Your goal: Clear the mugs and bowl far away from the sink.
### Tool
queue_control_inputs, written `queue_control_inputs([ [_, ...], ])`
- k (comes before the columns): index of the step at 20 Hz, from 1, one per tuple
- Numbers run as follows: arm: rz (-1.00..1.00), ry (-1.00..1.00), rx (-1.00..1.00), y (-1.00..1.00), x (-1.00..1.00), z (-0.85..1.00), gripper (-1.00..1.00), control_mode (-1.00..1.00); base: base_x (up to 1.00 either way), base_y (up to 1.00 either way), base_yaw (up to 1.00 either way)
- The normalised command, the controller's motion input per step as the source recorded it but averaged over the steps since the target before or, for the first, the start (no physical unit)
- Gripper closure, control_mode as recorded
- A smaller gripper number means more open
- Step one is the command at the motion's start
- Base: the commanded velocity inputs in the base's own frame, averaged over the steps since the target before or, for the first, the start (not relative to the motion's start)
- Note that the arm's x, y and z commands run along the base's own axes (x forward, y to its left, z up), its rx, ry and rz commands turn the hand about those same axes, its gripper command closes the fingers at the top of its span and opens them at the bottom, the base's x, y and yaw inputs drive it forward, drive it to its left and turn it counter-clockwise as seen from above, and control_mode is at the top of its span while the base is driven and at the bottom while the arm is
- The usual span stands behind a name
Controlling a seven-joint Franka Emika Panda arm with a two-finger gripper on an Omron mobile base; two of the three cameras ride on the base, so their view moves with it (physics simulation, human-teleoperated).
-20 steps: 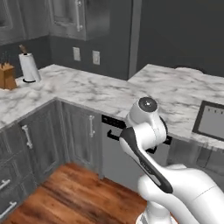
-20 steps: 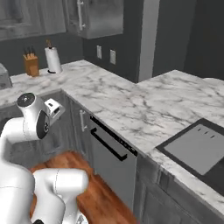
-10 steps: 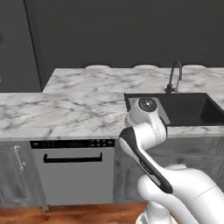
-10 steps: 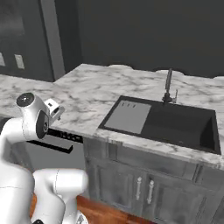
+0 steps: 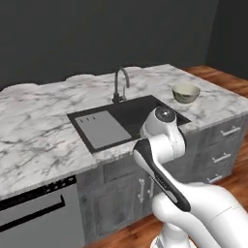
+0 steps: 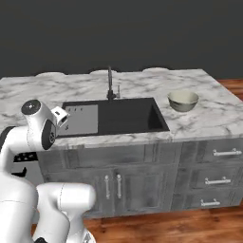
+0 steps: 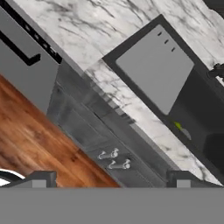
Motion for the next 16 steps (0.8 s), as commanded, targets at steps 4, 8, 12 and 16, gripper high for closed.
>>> queue_control_inputs([
  [4,0.0,0.0,0.0,0.0,0.0,0.0,-1.0,1.0,0.06,-0.51,-0.4],
  [8,0.0,0.0,0.0,0.0,0.0,0.0,-1.0,1.0,0.27,-0.71,-0.24],
  [12,0.0,0.0,0.0,0.0,0.0,0.0,-1.0,1.0,0.36,-0.81,-0.04],
  [16,0.0,0.0,0.0,0.0,0.0,0.0,-1.0,1.0,0.48,-0.86,0.11],
])
